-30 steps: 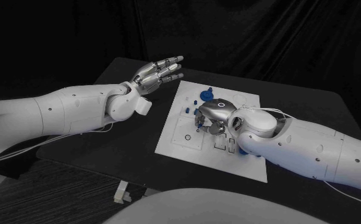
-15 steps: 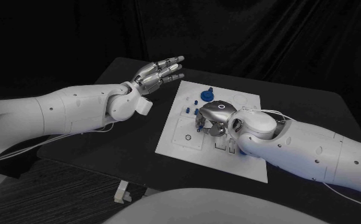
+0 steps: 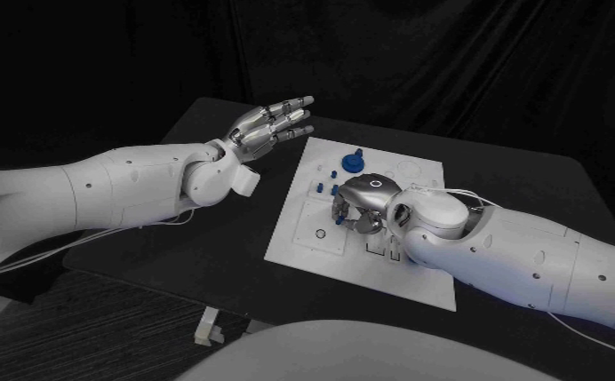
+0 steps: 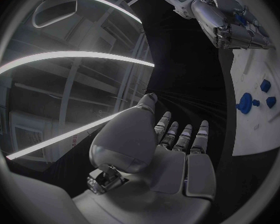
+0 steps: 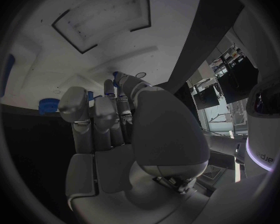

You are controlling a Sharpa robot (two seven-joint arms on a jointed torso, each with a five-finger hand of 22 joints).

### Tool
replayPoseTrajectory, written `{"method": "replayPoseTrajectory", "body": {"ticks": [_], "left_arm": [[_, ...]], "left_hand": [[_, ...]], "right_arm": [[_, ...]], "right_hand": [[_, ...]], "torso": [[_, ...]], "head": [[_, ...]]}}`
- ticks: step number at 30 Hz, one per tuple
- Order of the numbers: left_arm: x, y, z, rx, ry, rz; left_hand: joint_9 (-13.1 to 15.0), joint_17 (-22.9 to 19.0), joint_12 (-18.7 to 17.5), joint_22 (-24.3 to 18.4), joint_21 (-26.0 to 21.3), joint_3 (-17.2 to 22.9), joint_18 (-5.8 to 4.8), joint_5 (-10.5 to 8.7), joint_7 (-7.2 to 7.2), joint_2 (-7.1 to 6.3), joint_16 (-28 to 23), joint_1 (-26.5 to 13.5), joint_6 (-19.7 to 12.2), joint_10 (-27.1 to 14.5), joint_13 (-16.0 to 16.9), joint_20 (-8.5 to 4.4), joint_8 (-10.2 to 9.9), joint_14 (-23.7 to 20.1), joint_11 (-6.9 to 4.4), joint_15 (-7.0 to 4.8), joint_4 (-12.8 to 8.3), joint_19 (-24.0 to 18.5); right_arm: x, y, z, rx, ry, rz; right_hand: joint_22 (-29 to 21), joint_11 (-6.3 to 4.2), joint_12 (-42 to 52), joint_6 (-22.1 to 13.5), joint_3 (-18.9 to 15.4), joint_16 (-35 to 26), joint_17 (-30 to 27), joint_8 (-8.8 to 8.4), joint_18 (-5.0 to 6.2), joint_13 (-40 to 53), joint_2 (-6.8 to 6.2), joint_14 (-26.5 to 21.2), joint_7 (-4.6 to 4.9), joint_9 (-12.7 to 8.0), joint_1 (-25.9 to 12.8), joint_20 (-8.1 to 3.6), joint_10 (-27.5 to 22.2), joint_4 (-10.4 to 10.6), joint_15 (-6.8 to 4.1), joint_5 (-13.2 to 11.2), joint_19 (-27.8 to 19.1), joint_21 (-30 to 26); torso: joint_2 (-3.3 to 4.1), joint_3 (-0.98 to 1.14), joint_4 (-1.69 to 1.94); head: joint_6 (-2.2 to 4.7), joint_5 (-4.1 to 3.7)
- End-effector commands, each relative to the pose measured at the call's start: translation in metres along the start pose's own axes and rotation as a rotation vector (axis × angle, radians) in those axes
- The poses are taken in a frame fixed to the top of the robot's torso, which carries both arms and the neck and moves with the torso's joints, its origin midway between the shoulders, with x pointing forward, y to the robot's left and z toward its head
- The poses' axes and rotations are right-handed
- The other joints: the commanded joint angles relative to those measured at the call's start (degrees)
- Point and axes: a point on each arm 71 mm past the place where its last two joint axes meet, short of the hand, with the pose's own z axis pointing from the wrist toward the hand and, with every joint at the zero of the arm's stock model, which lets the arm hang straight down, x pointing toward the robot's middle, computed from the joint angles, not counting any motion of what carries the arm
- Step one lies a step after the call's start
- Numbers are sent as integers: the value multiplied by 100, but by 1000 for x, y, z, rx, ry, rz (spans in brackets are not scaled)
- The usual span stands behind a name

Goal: Assemble the parts on the task board

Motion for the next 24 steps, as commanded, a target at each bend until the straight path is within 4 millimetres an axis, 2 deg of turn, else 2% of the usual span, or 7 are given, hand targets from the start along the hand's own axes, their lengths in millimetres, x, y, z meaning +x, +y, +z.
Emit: {"method": "replayPoseTrajectory", "body": {"ticks": [1,16,24], "left_arm": [[2,-4,0,71,11,-10],[2,-2,0,67,12,-13],[2,0,0,63,13,-15]], "left_hand": [[-11,78,69,53,54,90,-20,80,23,-1,97,29,48,-8,16,4,11,29,13,47,-23,105],[-13,78,66,50,55,99,-28,80,22,2,99,28,38,-10,15,4,8,29,17,51,-28,107],[-13,78,63,47,54,104,-32,81,23,7,100,27,40,-11,15,4,8,28,19,54,-29,107]], "right_arm": [[2,-1,0,18,7,-7],[4,0,2,23,22,-6],[6,0,3,27,43,-9]], "right_hand": [[790,-95,8,197,-7,5,13,-9,-56,115,97,14,50,37,183,-20,310,15,-22,87,0,-53],[777,-93,-7,196,-14,-24,-22,-28,-46,122,97,1,52,28,199,-22,318,0,-22,150,-21,-109],[715,-3,-72,-215,-105,-137,-151,-312,-13,155,82,-113,166,-107,168,25,183,3,53,249,-160,-386]], "torso": [[3,-1,-2],[-2,-2,4],[2,-6,5]], "head": [[0,8],[0,16],[0,14]]}}
